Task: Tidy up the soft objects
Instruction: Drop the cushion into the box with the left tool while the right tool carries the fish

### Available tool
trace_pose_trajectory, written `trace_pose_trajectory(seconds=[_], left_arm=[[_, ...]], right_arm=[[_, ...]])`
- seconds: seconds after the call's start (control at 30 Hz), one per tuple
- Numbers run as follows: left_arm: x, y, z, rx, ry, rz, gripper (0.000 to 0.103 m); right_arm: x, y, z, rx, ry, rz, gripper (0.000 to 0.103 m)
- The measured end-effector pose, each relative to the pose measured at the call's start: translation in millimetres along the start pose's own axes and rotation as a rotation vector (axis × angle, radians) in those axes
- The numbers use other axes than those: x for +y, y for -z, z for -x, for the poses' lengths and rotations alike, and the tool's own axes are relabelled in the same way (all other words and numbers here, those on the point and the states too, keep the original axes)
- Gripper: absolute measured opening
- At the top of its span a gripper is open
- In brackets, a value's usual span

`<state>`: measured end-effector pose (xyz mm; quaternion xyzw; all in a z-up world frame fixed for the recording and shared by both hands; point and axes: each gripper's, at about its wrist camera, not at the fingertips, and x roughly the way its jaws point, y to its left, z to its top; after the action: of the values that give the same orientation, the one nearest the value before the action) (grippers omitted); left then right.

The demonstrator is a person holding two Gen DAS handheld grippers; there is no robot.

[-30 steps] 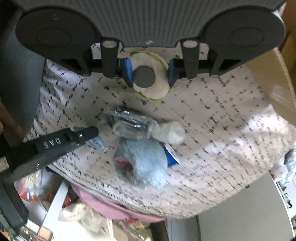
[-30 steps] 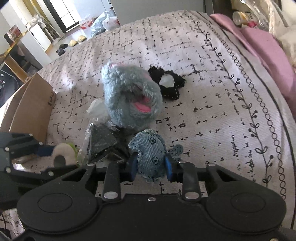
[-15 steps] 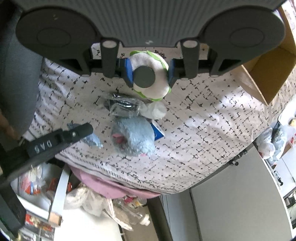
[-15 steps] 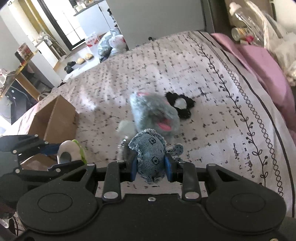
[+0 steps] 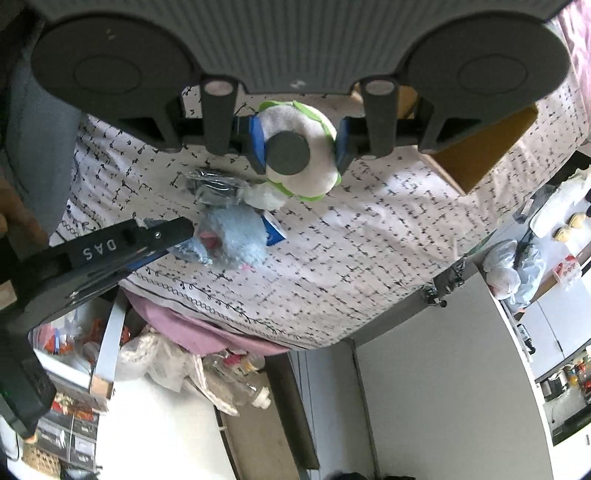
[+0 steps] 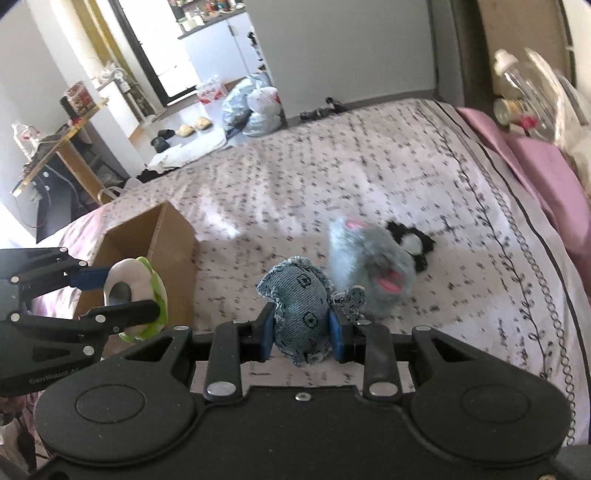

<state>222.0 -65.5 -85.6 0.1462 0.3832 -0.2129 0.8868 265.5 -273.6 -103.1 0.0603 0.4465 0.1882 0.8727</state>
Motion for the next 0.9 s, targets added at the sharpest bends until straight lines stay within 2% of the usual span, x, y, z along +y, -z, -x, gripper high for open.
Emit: trace_pose_trajectory(seconds=[0.43, 0.73, 0.9], left_arm=[[59.7, 30.9, 28.4, 0.003, -0.087, 0.078, 0.036], [102.3, 53.8, 21.7, 0.033, -0.125, 0.176, 0.037], [117.0, 66.2, 7.3, 0.086, -0.119, 0.217, 0.037]], right_arm=[[59.1, -7.2, -15.5, -0.016, -0.031, 0.091, 0.029], [100.8, -10.3, -30.1, -0.013, -0.058, 0.178, 0.029], [127.9, -16.5, -40.3, -0.001, -0.084, 0.245, 0.029]])
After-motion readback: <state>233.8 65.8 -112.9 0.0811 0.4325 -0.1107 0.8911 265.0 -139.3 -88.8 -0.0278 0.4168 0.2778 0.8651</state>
